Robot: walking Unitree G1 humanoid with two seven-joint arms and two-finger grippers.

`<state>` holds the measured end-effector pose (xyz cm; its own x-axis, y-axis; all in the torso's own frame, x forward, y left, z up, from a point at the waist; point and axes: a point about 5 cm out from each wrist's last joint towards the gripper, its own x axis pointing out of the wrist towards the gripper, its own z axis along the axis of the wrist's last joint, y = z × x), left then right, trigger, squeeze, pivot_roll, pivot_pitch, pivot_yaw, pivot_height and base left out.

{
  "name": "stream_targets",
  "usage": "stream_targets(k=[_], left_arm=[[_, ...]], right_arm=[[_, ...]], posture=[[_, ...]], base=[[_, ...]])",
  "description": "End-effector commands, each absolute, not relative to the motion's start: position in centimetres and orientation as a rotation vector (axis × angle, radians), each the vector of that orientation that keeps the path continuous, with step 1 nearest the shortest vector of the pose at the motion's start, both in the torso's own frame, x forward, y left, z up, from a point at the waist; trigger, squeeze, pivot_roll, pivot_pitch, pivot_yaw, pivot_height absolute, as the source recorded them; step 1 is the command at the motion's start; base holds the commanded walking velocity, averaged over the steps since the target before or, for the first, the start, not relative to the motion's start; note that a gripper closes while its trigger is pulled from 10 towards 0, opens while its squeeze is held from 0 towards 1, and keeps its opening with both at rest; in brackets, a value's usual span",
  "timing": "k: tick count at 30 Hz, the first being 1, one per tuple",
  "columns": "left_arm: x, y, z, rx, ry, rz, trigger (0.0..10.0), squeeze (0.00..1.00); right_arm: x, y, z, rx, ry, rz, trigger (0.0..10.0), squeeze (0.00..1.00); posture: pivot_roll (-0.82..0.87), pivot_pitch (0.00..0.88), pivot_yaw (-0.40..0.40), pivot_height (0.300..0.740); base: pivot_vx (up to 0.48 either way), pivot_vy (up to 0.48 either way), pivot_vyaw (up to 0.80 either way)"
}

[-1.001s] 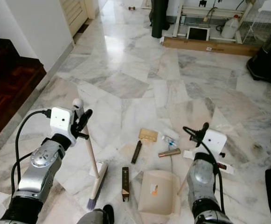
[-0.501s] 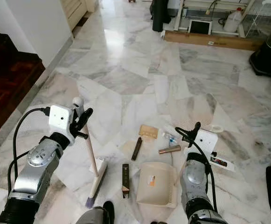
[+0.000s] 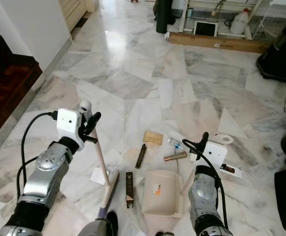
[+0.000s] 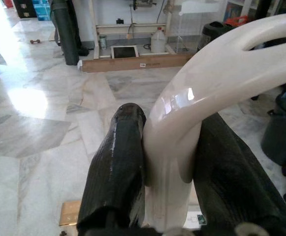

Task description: Sweep floor

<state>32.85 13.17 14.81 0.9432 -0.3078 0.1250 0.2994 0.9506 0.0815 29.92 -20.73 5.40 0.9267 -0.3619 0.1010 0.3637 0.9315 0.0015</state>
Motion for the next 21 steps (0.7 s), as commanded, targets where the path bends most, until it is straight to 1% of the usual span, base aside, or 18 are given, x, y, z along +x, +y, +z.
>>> stream_targets(k=[1, 7, 13, 16, 21], left_arm=[[33.2, 13.4, 15.3, 0.079, -0.176, -0.291, 10.0, 0.0], [33.7, 13.6, 15.8, 0.106, -0.214, -0.279, 10.0, 0.0], [34.1, 13.8, 15.2, 0.139, -0.234, -0.26, 10.0, 0.0], [34.2, 13.5, 15.0, 0.158, -0.239, -0.278, 10.0, 0.0], [34.4, 12.9, 14.3, 0.133, -0.219, -0.305, 10.0, 0.0]], right_arm=[[28.6, -20.8, 3.1, -0.02, 0.019, -0.375, 10.0, 0.0], [28.3, -20.6, 2.9, -0.02, 0.022, -0.366, 10.0, 0.0], [28.2, -20.7, 2.9, -0.018, 0.022, -0.366, 10.0, 0.0], [28.2, -20.7, 2.9, -0.018, 0.02, -0.367, 10.0, 0.0], [28.3, -20.8, 3.0, -0.018, 0.012, -0.364, 10.0, 0.0]], posture=[[0.18, 0.222, 0.006, 0.74], [0.18, 0.221, 0.005, 0.74], [0.17, 0.21, 0.005, 0.74], [0.16, 0.21, 0.003, 0.74], [0.15, 0.206, 0.006, 0.74]], base=[[0.0, 0.0, 0.0], [0.0, 0.0, 0.0], [0.0, 0.0, 0.0], [0.0, 0.0, 0.0], [0.0, 0.0, 0.0]])
